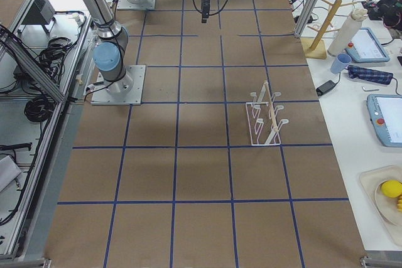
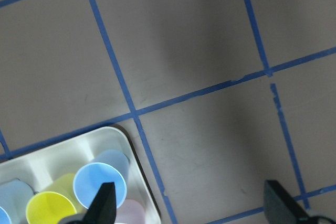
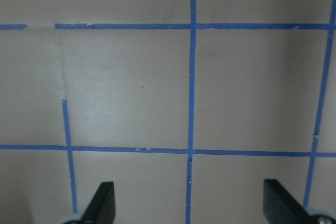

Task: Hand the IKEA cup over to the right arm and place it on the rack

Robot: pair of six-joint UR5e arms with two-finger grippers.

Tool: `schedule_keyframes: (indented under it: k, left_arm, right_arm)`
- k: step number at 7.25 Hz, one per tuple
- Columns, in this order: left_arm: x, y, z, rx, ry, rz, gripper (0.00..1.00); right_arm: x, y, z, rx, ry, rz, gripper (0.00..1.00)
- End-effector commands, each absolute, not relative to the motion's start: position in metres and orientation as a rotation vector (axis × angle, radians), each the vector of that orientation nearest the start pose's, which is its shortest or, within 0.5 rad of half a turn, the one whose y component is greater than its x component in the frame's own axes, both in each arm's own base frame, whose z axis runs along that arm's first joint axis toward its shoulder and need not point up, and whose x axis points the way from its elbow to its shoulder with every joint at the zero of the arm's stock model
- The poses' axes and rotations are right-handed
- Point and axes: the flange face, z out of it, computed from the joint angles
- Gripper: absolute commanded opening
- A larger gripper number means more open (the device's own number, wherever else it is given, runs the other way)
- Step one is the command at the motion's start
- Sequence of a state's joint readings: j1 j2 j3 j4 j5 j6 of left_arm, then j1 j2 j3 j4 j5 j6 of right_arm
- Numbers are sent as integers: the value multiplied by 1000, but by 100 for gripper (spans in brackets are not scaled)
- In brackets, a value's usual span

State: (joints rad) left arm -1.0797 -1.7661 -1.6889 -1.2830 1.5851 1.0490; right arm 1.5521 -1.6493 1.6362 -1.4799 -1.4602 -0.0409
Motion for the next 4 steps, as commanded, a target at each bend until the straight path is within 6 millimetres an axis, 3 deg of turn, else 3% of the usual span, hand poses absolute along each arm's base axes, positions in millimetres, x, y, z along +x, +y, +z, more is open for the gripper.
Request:
schedule_keyframes:
  k: [1, 2, 4]
  left_arm:
    - [179, -536, 299, 960, 3027, 82, 100]
    - [184, -525, 274, 1037, 2981, 209, 100]
    - [187, -524, 252, 1043, 2938, 178, 100]
  right_arm:
    - [159, -455, 489, -15, 2775, 97, 100]
    - [169, -457, 493, -5, 2653, 89, 100]
    - [171, -458, 497, 43, 2542, 99, 100]
